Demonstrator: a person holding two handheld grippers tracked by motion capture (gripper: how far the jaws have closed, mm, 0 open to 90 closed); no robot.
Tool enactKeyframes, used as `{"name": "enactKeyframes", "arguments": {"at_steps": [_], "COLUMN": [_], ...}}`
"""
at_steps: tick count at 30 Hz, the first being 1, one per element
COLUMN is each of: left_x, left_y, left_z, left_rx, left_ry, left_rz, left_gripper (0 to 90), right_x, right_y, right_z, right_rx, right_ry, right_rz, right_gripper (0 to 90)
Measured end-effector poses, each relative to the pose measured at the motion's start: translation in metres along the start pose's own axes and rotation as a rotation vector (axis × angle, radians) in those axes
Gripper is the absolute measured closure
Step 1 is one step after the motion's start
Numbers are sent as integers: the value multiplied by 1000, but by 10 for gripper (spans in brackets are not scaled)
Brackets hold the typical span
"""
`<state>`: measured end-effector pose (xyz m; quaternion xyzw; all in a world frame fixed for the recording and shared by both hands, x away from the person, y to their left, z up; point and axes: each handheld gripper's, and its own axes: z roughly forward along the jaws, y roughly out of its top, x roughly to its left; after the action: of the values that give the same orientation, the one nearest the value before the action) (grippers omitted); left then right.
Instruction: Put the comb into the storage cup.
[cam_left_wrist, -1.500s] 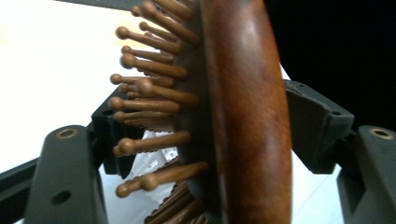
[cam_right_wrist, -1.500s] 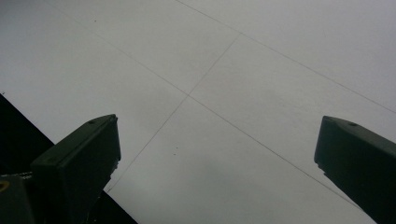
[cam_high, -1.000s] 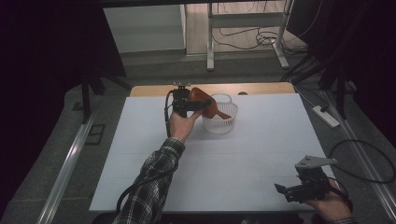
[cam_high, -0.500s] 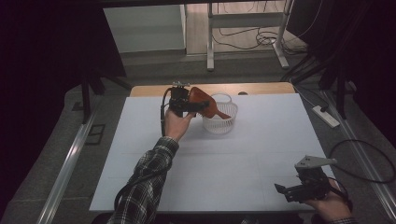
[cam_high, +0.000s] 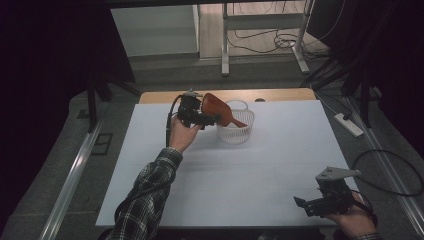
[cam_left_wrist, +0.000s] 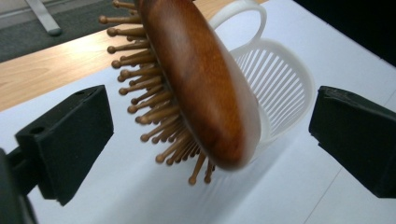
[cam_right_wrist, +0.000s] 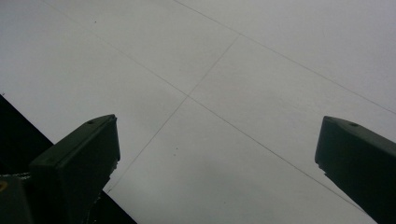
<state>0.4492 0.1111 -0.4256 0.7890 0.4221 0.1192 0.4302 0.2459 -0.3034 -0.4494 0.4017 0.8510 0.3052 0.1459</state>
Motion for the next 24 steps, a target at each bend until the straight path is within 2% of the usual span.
{"name": "enactKeyframes", "arguments": {"at_steps": [6,17,24], "left_x": [1,3,2], "left_y": [-5,-13,-18], "left_z": [-4,-11,-18], "left_rx": [6,15,7], "left_ry": [-2,-14,-36], "left_rz": [23,38,31], "left_gripper": [0,0,0], "right_x": [0,0,0], "right_y": [0,0,0], "right_z": [0,-1,-1], "right_rx": [-5,-10,-9], "right_ry": [-1,-5,-6], "right_rz": [0,4,4], "right_gripper": [0,0,0]}}
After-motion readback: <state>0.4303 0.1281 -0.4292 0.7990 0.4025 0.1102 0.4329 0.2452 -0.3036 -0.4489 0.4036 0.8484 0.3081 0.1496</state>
